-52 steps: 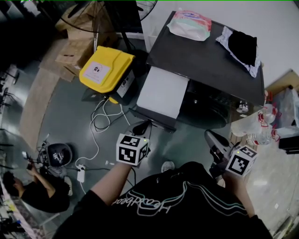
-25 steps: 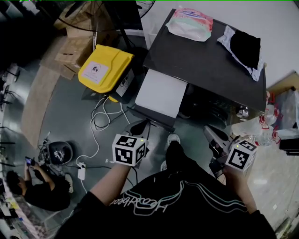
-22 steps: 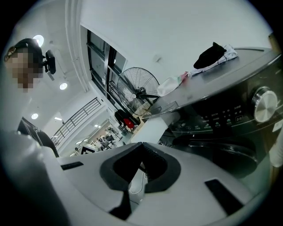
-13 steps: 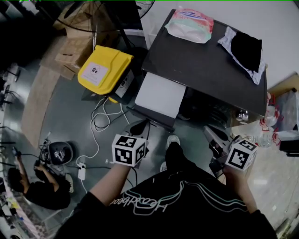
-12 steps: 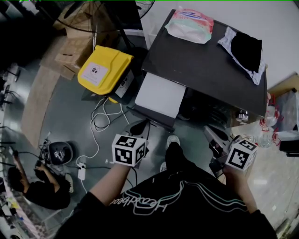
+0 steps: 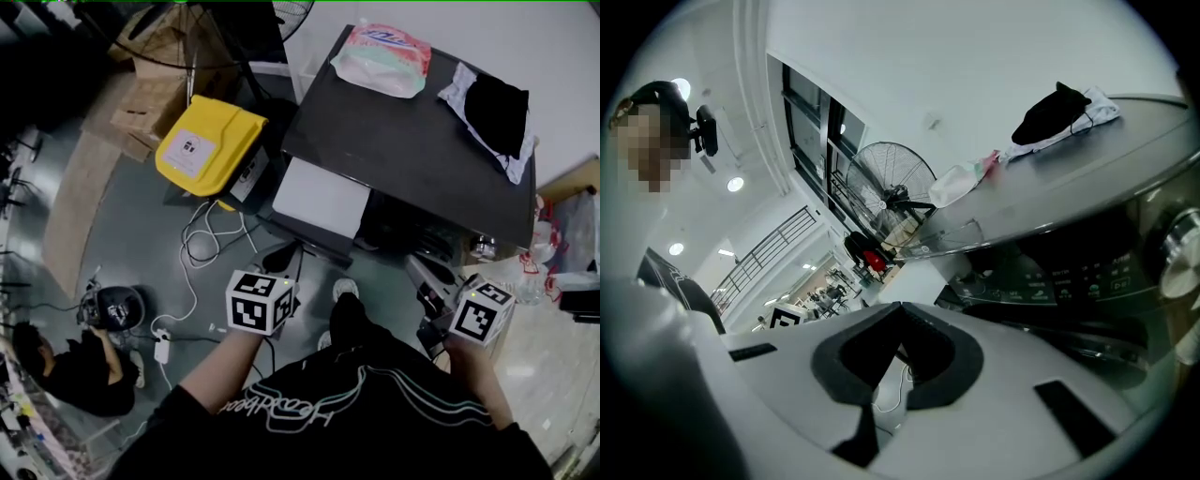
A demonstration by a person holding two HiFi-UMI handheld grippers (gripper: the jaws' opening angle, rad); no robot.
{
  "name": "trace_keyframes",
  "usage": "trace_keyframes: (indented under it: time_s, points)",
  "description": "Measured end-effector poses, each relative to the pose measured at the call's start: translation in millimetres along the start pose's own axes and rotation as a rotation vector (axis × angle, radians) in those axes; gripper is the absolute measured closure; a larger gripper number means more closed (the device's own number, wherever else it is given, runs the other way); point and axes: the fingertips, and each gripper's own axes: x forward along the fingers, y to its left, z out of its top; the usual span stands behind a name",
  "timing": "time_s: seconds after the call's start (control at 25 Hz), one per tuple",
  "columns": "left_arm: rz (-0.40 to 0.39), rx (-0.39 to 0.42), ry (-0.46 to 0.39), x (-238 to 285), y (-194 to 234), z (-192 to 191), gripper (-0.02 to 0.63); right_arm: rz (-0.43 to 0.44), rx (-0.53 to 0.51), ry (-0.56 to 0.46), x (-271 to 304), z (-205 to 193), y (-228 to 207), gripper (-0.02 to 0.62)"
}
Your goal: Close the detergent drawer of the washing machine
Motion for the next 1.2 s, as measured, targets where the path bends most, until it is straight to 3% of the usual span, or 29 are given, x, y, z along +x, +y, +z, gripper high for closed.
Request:
trace_keyframes:
  time_s: [1.2]
  points:
    - [-0.015,0.001,-0.030,60,9,55,0.583,-0.006,-0.009,0.020,29,38,-29,0.569]
